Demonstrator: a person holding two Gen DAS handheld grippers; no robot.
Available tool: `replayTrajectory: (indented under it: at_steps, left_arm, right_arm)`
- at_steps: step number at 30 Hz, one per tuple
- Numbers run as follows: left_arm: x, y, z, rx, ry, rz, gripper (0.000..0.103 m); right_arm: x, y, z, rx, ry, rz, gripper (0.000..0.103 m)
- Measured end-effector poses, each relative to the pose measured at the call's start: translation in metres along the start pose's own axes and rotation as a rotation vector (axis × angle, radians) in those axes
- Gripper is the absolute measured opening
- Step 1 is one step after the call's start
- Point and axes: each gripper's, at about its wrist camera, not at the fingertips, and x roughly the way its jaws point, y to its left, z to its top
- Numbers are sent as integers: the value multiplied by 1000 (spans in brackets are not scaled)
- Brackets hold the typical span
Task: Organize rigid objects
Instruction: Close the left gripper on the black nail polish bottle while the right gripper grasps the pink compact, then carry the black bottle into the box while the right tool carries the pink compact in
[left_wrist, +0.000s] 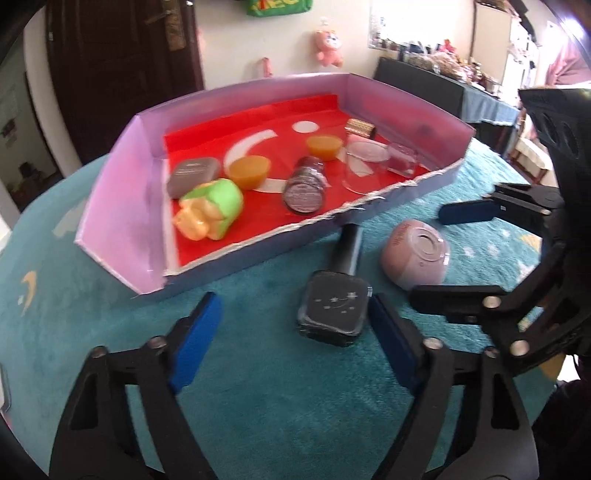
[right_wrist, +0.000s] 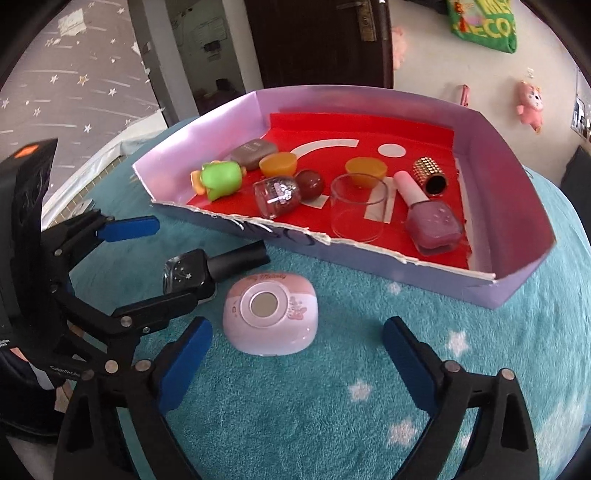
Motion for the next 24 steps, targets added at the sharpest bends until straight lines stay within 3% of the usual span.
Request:
replayTrajectory:
  at_steps: [4,8,11,24]
  left_arm:
    - [6,-1,2,3,17,-51,61]
    - [9,-6,5,16,13,-53,55]
    - [10,-10,7,26,6,-82,37]
    - [-17,-18,7,-20,-70,-90,37]
  right_arm:
    - [3,5,4,-37,-3,1,83]
    - [4,7,5,-62,-7,1,71]
    - [3,10,5,-79,-13,22,57]
    - [-31,5,-5,-32,-90,-3,56]
